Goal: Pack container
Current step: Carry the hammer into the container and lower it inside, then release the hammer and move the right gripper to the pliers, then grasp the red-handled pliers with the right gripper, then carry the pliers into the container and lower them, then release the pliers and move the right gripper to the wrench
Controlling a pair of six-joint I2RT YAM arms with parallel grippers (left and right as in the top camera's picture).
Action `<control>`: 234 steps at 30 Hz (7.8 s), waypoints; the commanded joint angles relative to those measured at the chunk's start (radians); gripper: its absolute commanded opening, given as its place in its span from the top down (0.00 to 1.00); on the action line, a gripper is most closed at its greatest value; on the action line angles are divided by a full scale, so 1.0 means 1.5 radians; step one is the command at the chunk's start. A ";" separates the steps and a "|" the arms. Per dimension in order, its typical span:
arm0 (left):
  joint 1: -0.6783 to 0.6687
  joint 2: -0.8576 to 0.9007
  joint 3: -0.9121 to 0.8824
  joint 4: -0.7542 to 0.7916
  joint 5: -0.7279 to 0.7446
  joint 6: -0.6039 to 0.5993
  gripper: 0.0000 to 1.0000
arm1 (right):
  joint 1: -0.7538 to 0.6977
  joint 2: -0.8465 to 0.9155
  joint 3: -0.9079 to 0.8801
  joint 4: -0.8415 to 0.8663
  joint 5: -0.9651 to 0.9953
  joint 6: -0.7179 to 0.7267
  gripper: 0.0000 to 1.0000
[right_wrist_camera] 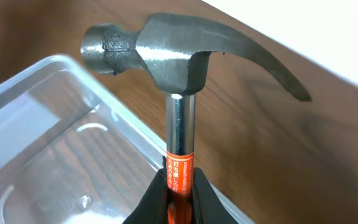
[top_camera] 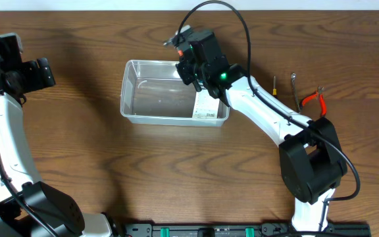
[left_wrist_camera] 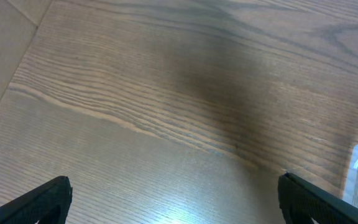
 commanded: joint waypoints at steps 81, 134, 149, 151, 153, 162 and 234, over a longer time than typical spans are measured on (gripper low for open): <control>0.002 0.005 0.004 0.000 -0.001 -0.004 0.02 | -0.502 -0.069 -0.012 -0.565 0.041 0.272 0.50; 0.002 0.005 0.004 0.000 -0.001 -0.004 0.02 | -0.523 0.112 -0.012 -0.463 0.064 0.444 0.74; 0.002 0.005 0.004 0.000 -0.001 -0.004 0.02 | -0.523 0.111 -0.012 -0.471 0.064 0.409 0.95; 0.002 0.005 0.004 0.000 -0.001 -0.004 0.02 | -0.523 0.106 -0.011 -0.479 0.064 0.392 0.99; 0.002 0.005 0.004 0.000 -0.001 -0.004 0.02 | -0.523 0.096 -0.011 -0.487 0.064 0.377 0.99; 0.002 0.005 0.004 0.000 -0.001 -0.004 0.02 | -0.465 -0.086 -0.011 -0.505 0.038 0.321 0.99; 0.002 0.005 0.004 0.000 -0.001 -0.004 0.02 | -0.478 -0.132 -0.021 -0.529 0.041 0.188 0.36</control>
